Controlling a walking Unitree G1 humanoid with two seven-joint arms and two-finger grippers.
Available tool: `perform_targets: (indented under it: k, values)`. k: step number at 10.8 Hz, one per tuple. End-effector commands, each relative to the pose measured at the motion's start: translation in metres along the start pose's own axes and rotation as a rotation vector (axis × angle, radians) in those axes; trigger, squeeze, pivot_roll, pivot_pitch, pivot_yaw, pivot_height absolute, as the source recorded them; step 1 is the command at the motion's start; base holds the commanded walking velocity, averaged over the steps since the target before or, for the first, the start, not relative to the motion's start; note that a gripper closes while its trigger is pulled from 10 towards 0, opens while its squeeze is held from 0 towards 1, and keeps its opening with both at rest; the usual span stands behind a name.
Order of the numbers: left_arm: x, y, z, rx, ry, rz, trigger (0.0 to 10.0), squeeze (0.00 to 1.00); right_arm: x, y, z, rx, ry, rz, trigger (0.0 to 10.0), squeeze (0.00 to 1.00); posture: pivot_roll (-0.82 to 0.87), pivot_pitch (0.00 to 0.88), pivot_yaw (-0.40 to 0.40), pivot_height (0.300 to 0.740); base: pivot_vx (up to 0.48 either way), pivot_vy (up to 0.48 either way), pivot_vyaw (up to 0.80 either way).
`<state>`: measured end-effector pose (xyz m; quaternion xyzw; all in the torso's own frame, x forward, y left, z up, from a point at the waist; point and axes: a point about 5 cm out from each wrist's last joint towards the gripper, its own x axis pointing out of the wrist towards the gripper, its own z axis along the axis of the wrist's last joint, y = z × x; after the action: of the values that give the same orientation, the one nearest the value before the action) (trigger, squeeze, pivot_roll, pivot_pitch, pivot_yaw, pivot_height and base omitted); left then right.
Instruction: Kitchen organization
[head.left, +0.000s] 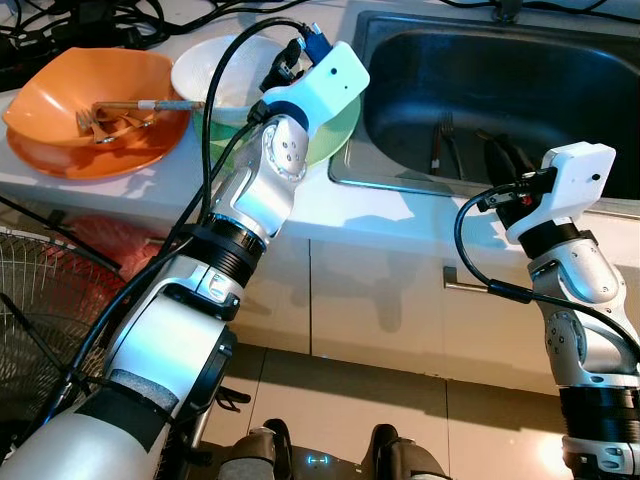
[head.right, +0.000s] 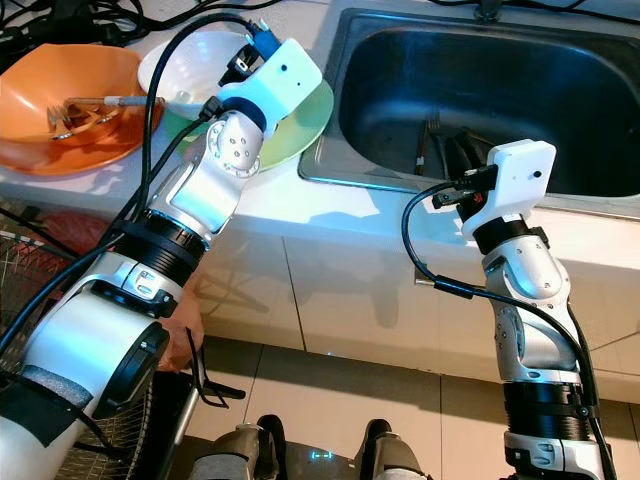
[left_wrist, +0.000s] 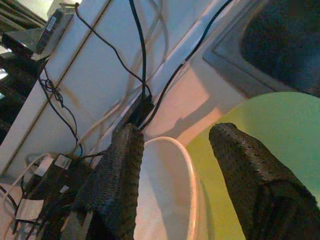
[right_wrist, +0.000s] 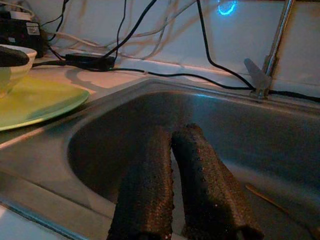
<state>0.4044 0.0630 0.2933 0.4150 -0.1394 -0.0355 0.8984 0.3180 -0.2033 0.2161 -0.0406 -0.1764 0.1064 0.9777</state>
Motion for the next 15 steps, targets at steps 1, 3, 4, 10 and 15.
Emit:
perform_targets:
  k: [1,3,4,10,15]
  values:
    - [-0.002,-0.005,0.002,-0.005,0.008,-0.020,10.0,0.00,0.002,0.002,0.000,-0.006,-0.005,0.006,10.0,0.00,0.02,0.186,0.005,0.740,0.000,0.000,0.00]
    - [-0.003,-0.004,-0.001,0.003,0.043,-0.012,10.0,0.00,0.001,0.002,0.000,-0.004,-0.006,0.006,10.0,0.00,0.03,0.188,0.008,0.740,0.000,0.000,0.00]
    - [-0.003,-0.001,-0.003,0.004,0.063,0.000,10.0,0.00,0.001,0.002,0.000,-0.004,-0.005,0.006,10.0,0.00,0.03,0.188,0.008,0.740,0.000,0.000,0.00]
    - [-0.005,0.003,-0.016,0.028,0.136,0.004,10.0,0.00,0.002,0.002,-0.001,-0.002,-0.002,0.007,10.0,0.00,0.03,0.198,0.004,0.740,0.000,0.000,0.00]
    - [-0.006,-0.004,-0.013,0.021,0.119,-0.034,0.0,0.00,0.002,0.003,-0.001,-0.002,-0.001,0.010,10.0,0.00,0.03,0.205,0.002,0.740,0.000,0.000,0.00]
